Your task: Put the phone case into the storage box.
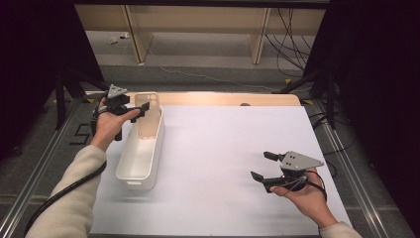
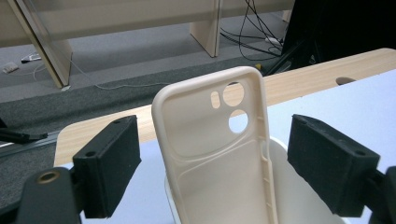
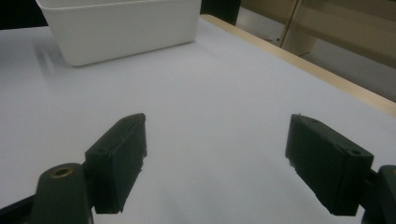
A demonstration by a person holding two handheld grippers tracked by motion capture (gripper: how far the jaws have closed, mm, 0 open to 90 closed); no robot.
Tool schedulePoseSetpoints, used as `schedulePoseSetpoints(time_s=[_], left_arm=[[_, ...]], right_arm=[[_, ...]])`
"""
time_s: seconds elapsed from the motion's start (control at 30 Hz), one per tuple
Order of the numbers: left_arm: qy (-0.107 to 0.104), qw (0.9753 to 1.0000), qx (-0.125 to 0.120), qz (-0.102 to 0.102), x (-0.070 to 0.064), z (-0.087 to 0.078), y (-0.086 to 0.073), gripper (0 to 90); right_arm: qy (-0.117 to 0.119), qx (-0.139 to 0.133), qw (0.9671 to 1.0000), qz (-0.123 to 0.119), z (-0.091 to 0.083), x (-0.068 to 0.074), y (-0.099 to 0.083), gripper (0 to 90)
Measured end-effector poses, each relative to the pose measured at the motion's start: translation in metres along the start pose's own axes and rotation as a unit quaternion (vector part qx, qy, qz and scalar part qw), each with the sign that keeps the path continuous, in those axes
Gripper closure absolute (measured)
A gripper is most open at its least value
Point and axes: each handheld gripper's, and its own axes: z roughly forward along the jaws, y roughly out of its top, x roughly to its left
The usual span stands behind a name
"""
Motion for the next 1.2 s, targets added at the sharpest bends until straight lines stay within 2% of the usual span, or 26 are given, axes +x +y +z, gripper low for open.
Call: schedulePoseSetpoints(time_s=[0.5, 0.83, 1.2], left_arm=[[-0.010, 0.9998, -0.010, 0.016, -0.011, -0.018, 0.000, 15.1], [-0.020, 0.9994, -0.023, 0.016, -0.014, -0.032, -0.002, 11.8], [-0.031, 0.9987, -0.028, 0.029, -0.023, -0.050, -0.006, 11.3]], right_arm=[[0.000, -0.001, 1.0000, 0.000, 0.000, 0.000, 0.000, 21.8], [-0.001, 0.000, 1.0000, 0.000, 0.000, 0.000, 0.000, 21.6], [-0.001, 0.000, 1.0000, -0.001, -0.001, 0.000, 0.000, 21.4]])
